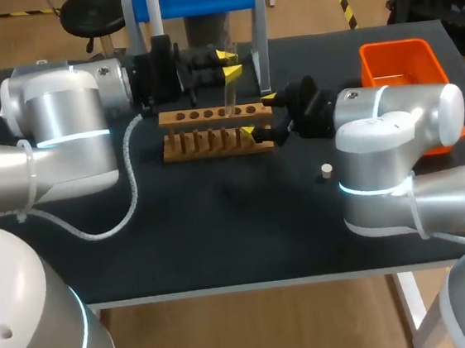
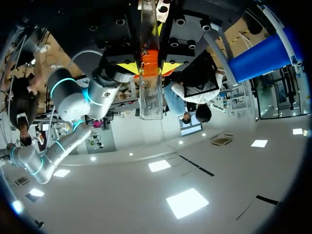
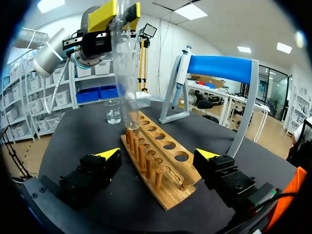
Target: Invert the test tube, pick up the pipette, mount the tip to pipette, aspirate from beaker and dispense into the tube, eject the tip, return the pipette, and cap with the stopper.
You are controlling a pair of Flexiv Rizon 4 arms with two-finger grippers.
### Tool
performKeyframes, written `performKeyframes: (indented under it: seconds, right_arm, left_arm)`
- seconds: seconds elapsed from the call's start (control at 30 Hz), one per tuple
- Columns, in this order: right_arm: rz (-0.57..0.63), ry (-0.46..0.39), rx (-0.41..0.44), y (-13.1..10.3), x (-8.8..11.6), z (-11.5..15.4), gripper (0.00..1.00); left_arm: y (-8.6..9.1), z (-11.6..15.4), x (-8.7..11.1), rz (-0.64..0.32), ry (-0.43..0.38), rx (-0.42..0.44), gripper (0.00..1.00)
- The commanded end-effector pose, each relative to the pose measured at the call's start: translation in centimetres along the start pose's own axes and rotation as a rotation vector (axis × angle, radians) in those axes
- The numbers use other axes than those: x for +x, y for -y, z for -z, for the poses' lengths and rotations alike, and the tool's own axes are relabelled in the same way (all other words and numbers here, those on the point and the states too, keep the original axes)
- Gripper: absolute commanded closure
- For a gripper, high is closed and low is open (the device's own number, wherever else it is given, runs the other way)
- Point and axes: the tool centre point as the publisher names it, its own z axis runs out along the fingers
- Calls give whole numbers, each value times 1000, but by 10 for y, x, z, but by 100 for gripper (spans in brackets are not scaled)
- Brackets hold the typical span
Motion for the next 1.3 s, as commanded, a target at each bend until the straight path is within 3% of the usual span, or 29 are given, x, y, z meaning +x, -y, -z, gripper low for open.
performKeyframes:
  seconds: [0.03, 1.3]
  right_arm:
    - [0, 3, -2, 1, 1, 0, 0]
    - [0, 3, -2, 1, 1, 0, 0]
  left_arm:
    - [-1, -6, -7, 5, -1, 0, 100]
    - [-32, 5, -59, 134, -10, 20, 100]
